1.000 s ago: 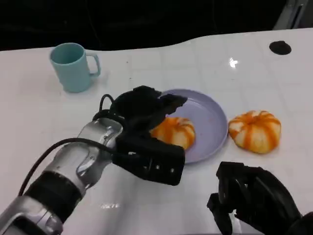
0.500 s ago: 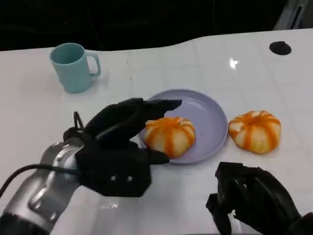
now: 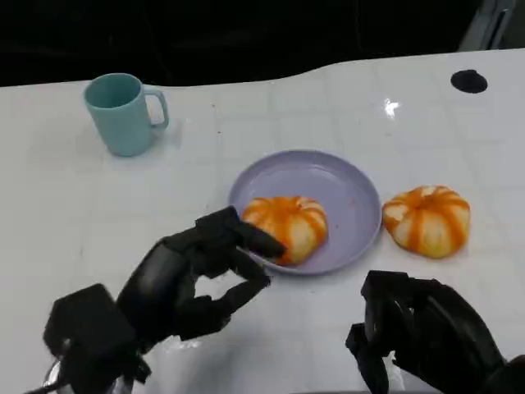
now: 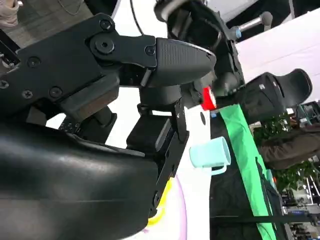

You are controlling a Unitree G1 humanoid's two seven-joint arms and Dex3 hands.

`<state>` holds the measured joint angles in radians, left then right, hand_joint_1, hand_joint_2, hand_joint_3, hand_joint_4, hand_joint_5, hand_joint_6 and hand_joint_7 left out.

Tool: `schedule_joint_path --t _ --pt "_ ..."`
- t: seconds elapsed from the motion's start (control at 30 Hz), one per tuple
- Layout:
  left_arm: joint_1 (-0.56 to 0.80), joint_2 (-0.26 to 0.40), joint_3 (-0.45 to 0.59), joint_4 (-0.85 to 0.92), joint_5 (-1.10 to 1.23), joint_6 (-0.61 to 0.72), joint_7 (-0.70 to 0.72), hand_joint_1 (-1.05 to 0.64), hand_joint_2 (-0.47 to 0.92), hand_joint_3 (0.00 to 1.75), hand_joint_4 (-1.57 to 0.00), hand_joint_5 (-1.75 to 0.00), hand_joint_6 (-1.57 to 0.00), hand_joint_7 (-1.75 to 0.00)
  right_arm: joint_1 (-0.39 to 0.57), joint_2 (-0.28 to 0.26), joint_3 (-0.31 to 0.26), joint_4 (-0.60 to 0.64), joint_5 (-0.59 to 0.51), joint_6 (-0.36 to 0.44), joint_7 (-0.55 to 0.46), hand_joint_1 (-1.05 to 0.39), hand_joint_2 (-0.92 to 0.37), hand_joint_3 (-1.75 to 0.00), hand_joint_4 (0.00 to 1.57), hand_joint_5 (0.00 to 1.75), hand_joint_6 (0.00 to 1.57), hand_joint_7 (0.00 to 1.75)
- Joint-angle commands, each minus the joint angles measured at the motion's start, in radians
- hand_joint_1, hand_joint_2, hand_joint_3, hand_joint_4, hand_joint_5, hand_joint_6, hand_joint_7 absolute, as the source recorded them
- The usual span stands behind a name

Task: Grasp the bread from the table and place it into the plate.

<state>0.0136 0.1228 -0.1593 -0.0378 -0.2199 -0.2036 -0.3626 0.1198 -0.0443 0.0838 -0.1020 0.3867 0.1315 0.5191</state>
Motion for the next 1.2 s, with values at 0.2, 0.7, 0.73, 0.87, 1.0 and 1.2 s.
schedule_joint_path --t 0.2,0.7,0.73,0.87,1.0,1.2 --pt "0.168 -0.007 0.041 -0.137 -0.187 0.142 -0.066 -0.61 0.92 0.45 -0.76 -1.75 -0.54 -1.74 -0.004 -0.016 -0.014 0.001 0.012 0.007 0.006 -0.94 -0.72 -0.7 1.21 1.66 1.04 1.51" --pt "0.194 -0.055 0.073 -0.041 -0.25 0.138 -0.166 -0.63 0.92 0.37 -0.94 -1.75 -0.71 -1.75 -0.031 -0.008 -0.017 0.036 0.007 -0.004 0.003 -0.94 -0.73 -0.7 1.22 1.67 1.04 1.51" --pt "0.192 -0.057 0.075 -0.036 -0.249 0.137 -0.167 -0.63 0.92 0.36 -0.94 -1.75 -0.71 -1.75 -0.032 -0.007 -0.017 0.038 0.008 -0.004 0.003 -0.94 -0.73 -0.7 1.22 1.67 1.04 1.51" --pt "0.179 -0.058 0.088 -0.023 -0.24 0.149 -0.157 -0.63 0.92 0.34 -0.94 -1.75 -0.71 -1.75 -0.04 -0.005 -0.018 0.049 0.004 -0.014 0.002 -0.95 -0.73 -0.69 1.21 1.67 1.04 1.52" --pt "0.171 -0.058 0.096 -0.021 -0.234 0.162 -0.154 -0.65 0.92 0.33 -0.94 -1.75 -0.73 -1.75 -0.045 -0.006 -0.016 0.052 -0.001 -0.018 -0.002 -0.96 -0.74 -0.69 1.2 1.67 1.04 1.53" --pt "0.164 -0.061 0.102 -0.008 -0.234 0.157 -0.175 -0.63 0.92 0.33 -0.96 -1.75 -0.74 -1.75 -0.044 -0.005 -0.015 0.051 -0.003 -0.024 -0.002 -0.96 -0.74 -0.7 1.21 1.67 1.03 1.53"
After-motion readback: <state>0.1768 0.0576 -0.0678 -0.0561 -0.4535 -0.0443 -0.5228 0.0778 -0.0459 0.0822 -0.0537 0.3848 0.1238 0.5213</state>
